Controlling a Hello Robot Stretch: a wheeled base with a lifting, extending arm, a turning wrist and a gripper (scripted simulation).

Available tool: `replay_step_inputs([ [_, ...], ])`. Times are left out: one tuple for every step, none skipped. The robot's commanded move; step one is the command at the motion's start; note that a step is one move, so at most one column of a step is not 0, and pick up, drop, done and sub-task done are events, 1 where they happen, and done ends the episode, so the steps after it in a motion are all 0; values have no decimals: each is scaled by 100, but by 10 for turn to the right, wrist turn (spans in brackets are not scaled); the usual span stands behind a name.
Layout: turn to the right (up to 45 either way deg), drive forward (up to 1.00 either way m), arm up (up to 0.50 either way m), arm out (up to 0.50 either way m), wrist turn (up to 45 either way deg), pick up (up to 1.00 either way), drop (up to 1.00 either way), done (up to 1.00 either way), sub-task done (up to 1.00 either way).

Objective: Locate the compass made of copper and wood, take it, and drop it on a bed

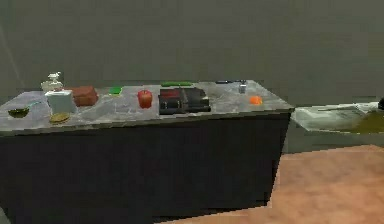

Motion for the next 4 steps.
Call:
replay_step_inputs([
  [0,40,0,0,0,0,0,0,0],
  [-450,0,0,0,0,0,0,0,0],
  [-450,0,0,0,0,0,0,0,0],
  [-450,0,0,0,0,0,0,0,0],
])
